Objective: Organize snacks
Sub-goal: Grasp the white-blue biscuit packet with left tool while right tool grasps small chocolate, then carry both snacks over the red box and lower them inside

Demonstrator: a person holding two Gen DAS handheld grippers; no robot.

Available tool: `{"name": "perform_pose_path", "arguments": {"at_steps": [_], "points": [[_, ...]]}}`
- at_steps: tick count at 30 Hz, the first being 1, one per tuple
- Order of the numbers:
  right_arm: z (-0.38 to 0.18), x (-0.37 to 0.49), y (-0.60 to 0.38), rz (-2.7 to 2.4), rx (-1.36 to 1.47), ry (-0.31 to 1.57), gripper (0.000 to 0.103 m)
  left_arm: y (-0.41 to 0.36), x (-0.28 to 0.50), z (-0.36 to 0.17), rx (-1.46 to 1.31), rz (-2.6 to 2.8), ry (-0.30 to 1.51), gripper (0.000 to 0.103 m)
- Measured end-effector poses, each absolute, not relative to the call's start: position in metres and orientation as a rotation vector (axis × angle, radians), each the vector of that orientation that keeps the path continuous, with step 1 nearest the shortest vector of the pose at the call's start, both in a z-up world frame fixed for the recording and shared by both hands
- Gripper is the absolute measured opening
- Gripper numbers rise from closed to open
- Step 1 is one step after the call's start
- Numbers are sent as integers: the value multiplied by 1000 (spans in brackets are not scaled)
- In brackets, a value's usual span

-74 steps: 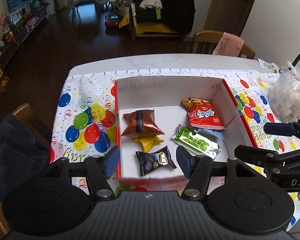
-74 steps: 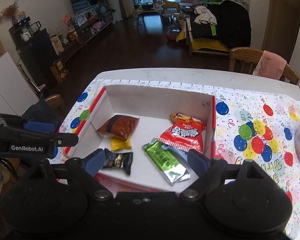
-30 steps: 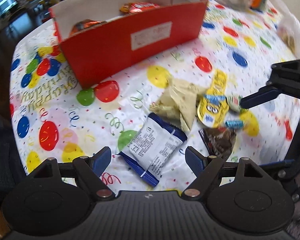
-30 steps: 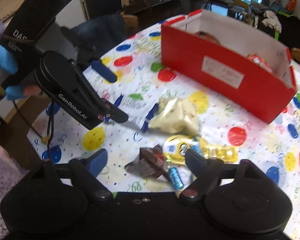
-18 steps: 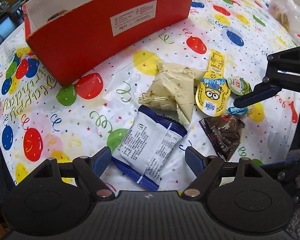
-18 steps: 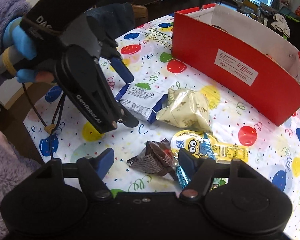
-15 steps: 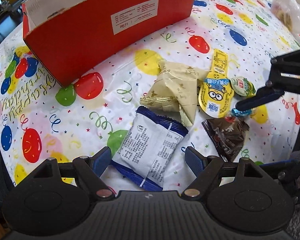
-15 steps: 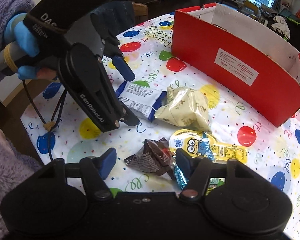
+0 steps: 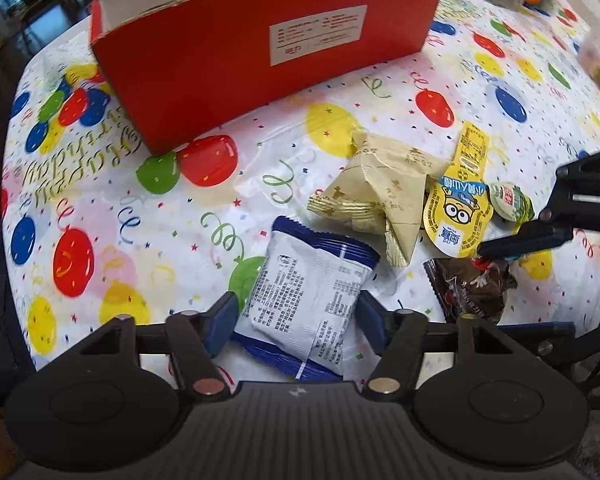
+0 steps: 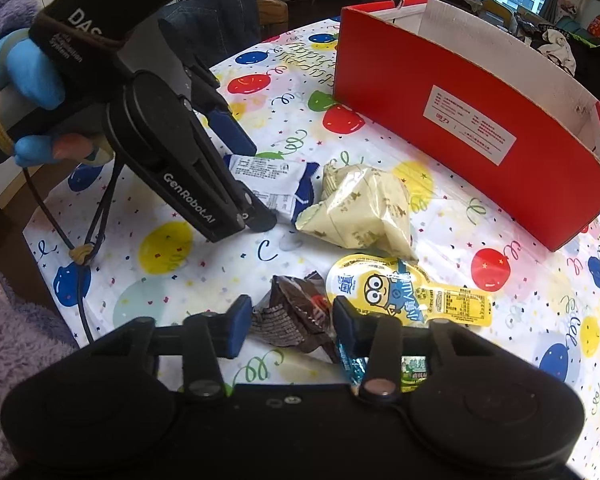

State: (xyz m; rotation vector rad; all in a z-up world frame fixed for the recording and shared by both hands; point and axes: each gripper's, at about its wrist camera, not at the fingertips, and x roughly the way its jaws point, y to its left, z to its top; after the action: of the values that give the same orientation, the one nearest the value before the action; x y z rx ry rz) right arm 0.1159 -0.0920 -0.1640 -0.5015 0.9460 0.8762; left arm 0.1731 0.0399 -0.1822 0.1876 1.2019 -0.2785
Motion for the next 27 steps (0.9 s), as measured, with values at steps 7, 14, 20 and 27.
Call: {"name": "perform_pose_path", "arguments": {"at_steps": [7, 14, 20, 27], "points": [[-162, 113, -92, 883, -505, 930, 33, 51, 165, -180, 80, -174, 1203, 52], [-161, 115, -97, 881, -437, 957, 27, 75, 154, -177, -64, -45, 1212, 50], [-159, 118, -102, 849, -379, 977, 25, 92, 142, -175, -147, 22, 1210, 50], [-140, 119, -110, 835, -306, 951, 25, 97, 129, -164, -183, 53, 1184, 50]]}}
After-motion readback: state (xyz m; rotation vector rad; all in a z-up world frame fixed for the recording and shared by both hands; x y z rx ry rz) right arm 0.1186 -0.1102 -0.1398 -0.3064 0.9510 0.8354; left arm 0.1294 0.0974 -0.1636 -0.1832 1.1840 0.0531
